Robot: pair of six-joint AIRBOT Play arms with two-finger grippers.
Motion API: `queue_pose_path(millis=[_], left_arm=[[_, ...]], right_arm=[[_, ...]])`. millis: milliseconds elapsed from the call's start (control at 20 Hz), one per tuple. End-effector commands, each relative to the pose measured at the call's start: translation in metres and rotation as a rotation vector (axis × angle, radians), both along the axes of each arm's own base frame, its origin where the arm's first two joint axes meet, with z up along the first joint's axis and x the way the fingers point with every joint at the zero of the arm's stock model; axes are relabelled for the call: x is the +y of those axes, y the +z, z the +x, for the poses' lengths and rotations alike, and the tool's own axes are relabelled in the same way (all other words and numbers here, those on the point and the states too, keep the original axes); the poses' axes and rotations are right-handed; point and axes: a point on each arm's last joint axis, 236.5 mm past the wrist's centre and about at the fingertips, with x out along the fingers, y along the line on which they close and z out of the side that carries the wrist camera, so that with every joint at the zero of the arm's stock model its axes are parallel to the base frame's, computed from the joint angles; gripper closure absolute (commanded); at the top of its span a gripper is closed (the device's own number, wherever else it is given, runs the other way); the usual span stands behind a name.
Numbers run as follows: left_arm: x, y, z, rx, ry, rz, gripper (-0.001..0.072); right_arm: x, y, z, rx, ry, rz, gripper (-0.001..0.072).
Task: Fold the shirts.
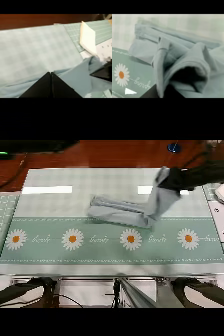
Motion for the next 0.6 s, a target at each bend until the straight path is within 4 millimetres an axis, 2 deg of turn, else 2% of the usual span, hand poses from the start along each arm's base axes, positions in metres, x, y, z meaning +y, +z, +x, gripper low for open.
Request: queue_pose_path(millis=[0,150,250,400,550], left_arm=[[0.045,0.033,-0.047,-0.071,0.015,0.103,0.0678],[0.055,0.047,-0.076,-0.097,0.005,0.140,0.0678],[0.058,0.051,-0.089,-0.108,-0.006,0.160,0.0677],[0.057,0.050,-0.098,-0.102,-0.026,0.174,0.0677],[0.056,0.048,-0.100,-0.094,-0.034,0.177,0.0677]], right_arm=[[0.061,-0.036,0.013,0.056,0.013,0.020,0.0696],[0.101,-0.075,0.013,0.128,0.037,0.022,0.0695],[0.124,-0.094,0.009,0.160,0.054,0.022,0.0695],[0.152,-0.112,0.007,0.180,0.052,0.036,0.0695],[0.174,-0.122,0.011,0.168,0.031,0.060,0.0696]])
